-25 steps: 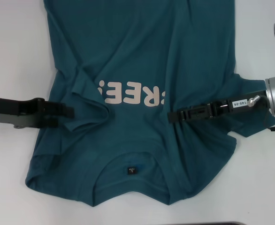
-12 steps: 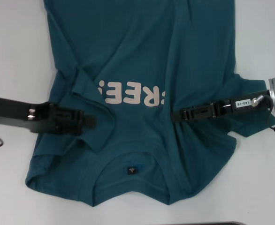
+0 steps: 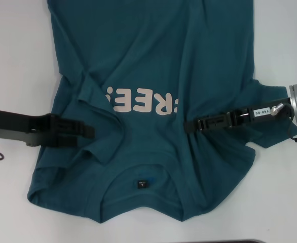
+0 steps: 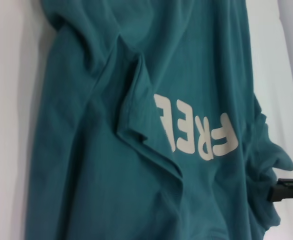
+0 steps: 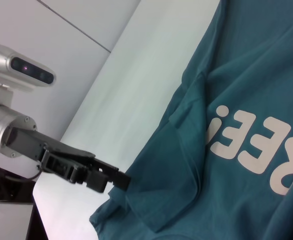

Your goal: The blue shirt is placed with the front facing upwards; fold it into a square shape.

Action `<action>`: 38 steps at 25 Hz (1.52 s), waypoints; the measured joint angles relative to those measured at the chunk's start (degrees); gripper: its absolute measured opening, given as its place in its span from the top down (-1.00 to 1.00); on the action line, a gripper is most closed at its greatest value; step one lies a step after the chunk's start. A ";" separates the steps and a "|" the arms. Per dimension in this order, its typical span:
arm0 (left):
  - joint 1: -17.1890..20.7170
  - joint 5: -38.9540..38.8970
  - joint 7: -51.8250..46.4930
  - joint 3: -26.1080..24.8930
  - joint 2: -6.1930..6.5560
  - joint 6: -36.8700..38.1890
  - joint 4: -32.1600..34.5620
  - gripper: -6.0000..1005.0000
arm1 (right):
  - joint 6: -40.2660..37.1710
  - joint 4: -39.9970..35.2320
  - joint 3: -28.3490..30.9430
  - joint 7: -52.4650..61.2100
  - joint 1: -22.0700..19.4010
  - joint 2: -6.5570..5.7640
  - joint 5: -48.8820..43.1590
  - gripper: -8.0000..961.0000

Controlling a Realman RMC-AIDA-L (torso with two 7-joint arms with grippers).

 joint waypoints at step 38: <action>0.13 0.89 -1.49 3.74 -3.55 -1.92 0.78 -0.43 | 0.51 0.02 -0.07 -0.07 -0.34 -0.09 -0.01 -0.56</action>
